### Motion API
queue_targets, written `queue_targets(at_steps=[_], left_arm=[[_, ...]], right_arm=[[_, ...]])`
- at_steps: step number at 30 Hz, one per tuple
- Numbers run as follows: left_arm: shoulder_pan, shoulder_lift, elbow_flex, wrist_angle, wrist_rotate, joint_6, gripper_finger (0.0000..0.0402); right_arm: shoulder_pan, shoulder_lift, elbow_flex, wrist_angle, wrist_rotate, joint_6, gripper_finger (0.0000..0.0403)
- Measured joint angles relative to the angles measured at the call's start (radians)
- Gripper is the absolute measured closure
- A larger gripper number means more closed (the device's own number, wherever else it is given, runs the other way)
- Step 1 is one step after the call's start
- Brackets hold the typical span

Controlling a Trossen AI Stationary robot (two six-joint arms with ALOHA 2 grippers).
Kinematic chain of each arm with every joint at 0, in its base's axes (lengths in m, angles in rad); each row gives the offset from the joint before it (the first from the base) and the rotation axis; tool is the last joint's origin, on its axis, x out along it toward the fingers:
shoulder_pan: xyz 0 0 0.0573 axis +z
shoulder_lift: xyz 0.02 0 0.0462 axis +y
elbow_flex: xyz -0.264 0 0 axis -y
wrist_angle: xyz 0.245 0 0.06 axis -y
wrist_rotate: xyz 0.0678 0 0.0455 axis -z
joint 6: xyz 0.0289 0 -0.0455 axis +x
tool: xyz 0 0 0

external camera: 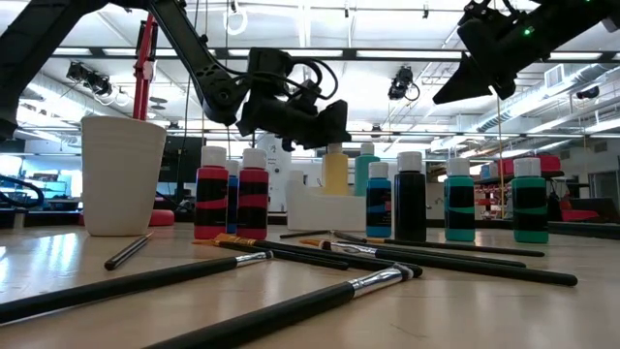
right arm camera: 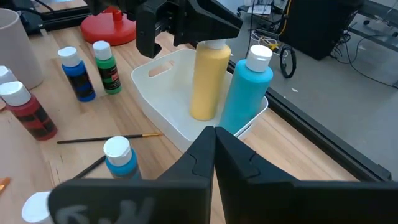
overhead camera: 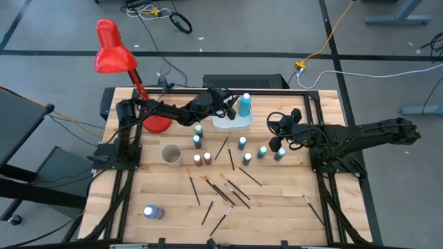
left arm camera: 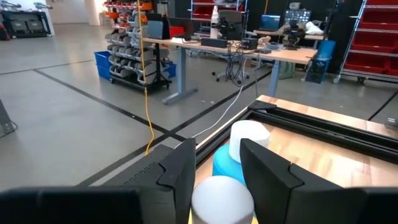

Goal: Pick & Place Paint Supplies
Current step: Put the large yellow paint bottle into the white bin

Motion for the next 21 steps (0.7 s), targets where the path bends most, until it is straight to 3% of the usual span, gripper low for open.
queue_targets(at_steps=[5,14,21], left_arm=[[0.000,0.000,0.000,0.003,-0.006,0.017,0.0262],[-0.015,-0.028,-0.002,0.005,-0.002,0.080,0.0209],[-0.059,-0.175,-0.001,-0.219,-0.016,0.147,0.0193]], right_arm=[[0.000,0.000,0.000,0.000,-0.034,0.000,0.0389],[0.000,0.000,0.000,-0.001,-0.050,0.000,0.0389],[0.000,0.000,0.000,-0.002,-0.052,0.000,0.0389]])
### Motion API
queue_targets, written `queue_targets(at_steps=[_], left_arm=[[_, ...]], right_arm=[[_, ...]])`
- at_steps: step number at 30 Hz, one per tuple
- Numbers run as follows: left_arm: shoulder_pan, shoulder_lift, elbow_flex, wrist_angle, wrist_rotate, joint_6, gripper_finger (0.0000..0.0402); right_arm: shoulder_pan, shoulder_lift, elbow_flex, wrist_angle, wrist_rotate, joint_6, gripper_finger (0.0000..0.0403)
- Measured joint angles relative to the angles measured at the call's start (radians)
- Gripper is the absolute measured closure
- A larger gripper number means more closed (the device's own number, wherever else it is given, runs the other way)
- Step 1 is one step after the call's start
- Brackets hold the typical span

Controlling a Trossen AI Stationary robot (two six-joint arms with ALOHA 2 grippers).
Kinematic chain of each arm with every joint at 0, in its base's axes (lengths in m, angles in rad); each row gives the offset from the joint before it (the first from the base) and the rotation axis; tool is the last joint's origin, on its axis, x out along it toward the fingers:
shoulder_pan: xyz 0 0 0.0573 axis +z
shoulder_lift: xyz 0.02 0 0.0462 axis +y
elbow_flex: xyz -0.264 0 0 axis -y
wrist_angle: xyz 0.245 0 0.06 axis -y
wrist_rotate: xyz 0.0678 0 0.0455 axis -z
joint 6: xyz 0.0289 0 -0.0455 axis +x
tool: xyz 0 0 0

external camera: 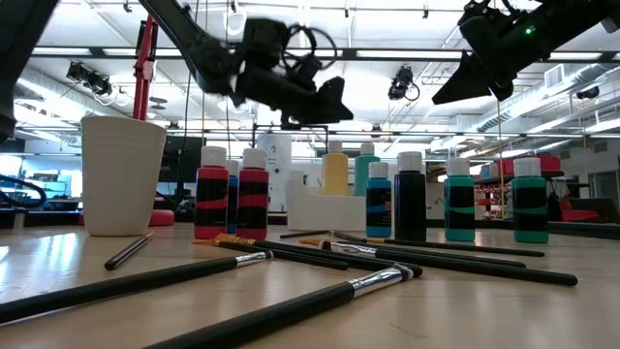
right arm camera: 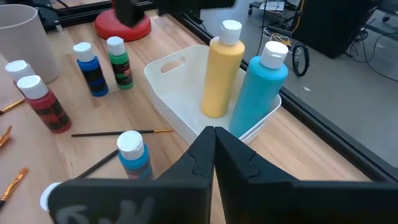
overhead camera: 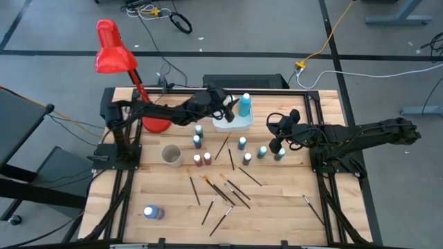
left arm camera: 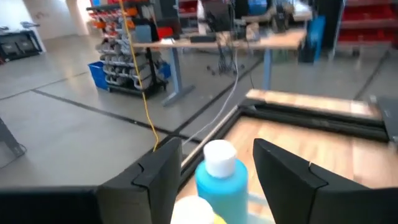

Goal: Pick & Place Paint Supplies
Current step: Put the large yellow paint bottle into the white bin

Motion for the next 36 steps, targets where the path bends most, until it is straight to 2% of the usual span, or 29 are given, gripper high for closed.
queue_targets(at_steps=[5,10,14,17,23,25,30,32,34,36], left_arm=[[-0.036,-0.112,0.001,-0.276,-0.059,0.028,0.0209],[-0.042,-0.134,0.000,-0.477,-0.070,-0.088,0.0249],[-0.031,-0.086,0.000,-0.490,-0.037,-0.135,0.0293],[-0.020,-0.054,0.000,-0.470,-0.056,-0.142,0.0328],[0.023,-0.053,0.000,-0.519,-0.053,-0.179,0.0392],[0.043,-0.053,0.000,-0.510,-0.044,-0.197,0.0394],[0.086,-0.020,0.002,-0.485,0.087,-0.227,0.0384],[0.092,-0.017,-0.004,-0.499,0.100,-0.227,0.0387],[0.090,0.013,0.008,-0.437,0.099,-0.226,0.0393],[0.093,0.021,0.000,-0.473,0.117,-0.227,0.0396]], right_arm=[[0.000,0.000,0.000,-0.008,-0.001,0.000,0.0389],[0.000,0.000,0.000,-0.003,0.000,0.000,0.0389],[0.000,0.000,0.000,0.014,0.000,0.000,0.0389],[0.000,0.000,0.000,0.016,0.000,0.000,0.0389],[0.000,0.000,0.000,0.016,0.000,0.000,0.0389],[0.000,0.000,0.000,0.016,0.000,-0.004,0.0389],[0.000,0.000,0.000,0.016,0.000,-0.004,0.0389],[0.000,0.000,0.000,0.017,0.000,-0.004,0.0389],[0.000,0.000,0.000,0.017,0.002,-0.004,0.0389],[0.000,0.000,0.000,0.021,0.002,-0.005,0.0389]])
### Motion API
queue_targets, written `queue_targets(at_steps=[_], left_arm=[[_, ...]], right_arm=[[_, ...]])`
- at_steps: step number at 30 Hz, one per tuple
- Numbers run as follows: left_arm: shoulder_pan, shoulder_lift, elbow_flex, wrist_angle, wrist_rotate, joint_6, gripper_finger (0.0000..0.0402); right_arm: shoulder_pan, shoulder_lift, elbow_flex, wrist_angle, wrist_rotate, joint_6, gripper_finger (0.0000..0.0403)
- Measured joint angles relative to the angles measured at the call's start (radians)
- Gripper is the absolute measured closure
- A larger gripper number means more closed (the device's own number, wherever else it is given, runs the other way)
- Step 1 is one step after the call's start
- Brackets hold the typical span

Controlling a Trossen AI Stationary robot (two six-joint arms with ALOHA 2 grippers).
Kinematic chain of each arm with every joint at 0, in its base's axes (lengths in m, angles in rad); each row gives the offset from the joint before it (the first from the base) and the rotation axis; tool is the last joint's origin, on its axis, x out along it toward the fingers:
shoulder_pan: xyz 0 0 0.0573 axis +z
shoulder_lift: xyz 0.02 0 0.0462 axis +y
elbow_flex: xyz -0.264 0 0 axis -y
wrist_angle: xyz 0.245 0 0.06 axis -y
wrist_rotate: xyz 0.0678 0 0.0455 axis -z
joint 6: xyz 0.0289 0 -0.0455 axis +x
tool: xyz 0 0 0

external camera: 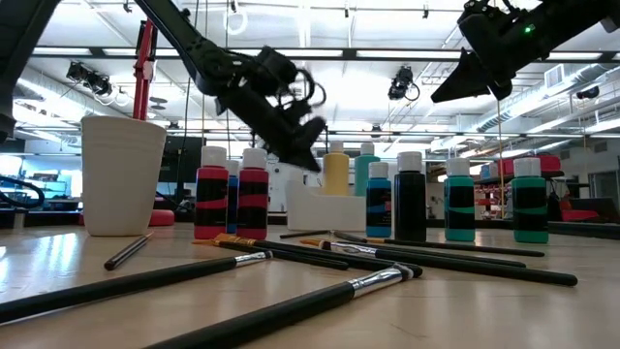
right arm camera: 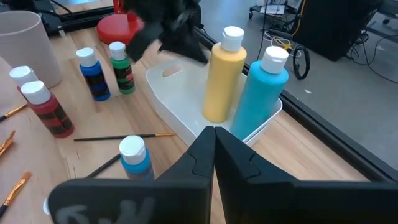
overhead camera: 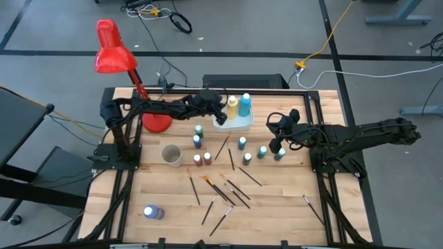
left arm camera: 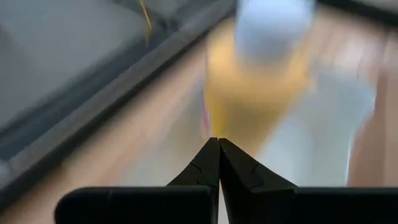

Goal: Pick & Place Paint Supplies
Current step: Put the large yellow paint bottle into the white bin

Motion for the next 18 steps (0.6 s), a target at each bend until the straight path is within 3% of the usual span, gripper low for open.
queue_targets(at_steps=[18], left_arm=[[0.003,0.026,0.038,0.066,-0.001,-0.024,0.0385]], right_arm=[[0.000,0.001,0.000,0.003,-0.002,-0.006,0.0389]])
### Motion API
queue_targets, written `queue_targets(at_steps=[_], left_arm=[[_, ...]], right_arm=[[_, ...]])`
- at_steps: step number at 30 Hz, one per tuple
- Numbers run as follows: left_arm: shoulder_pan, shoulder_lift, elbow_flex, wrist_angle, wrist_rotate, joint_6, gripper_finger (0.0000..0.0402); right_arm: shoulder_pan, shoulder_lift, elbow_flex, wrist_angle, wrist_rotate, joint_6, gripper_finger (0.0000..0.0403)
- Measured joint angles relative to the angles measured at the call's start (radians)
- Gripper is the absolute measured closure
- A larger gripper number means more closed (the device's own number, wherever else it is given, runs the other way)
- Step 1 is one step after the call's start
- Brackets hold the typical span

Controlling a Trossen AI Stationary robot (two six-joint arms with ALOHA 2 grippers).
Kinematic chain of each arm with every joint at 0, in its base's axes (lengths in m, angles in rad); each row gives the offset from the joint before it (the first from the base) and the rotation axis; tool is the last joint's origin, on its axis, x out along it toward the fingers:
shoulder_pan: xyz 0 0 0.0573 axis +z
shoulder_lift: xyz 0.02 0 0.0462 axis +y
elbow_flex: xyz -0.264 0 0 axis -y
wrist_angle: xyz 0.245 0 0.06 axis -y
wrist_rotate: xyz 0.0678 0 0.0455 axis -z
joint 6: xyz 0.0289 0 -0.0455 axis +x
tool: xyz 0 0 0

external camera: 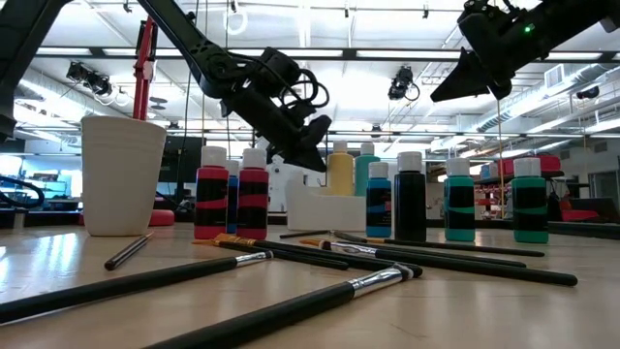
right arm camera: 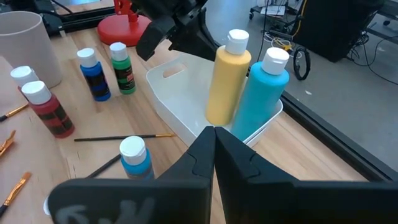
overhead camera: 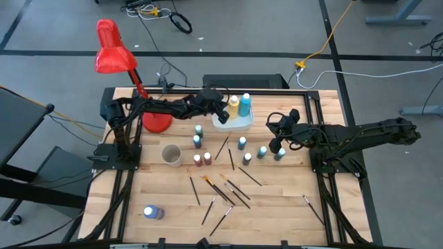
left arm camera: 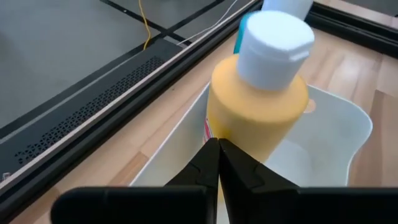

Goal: Pick & Place Paint Supplies
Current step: Put the large yellow paint bottle into the white bin

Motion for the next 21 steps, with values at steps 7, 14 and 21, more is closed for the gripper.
queue_targets(at_steps=[7,14,21], left_arm=[[-0.005,0.000,0.000,-0.073,0.039,-0.008,0.0396],[-0.020,0.042,0.001,-0.036,0.042,-0.024,0.0385],[-0.017,0.078,0.002,0.031,0.012,-0.021,0.0396]], right_arm=[[0.000,0.000,0.000,0.000,0.000,-0.001,0.0389],[0.000,0.000,0.000,0.000,0.000,-0.003,0.0389],[0.000,0.000,0.000,0.004,0.000,-0.002,0.0389]])
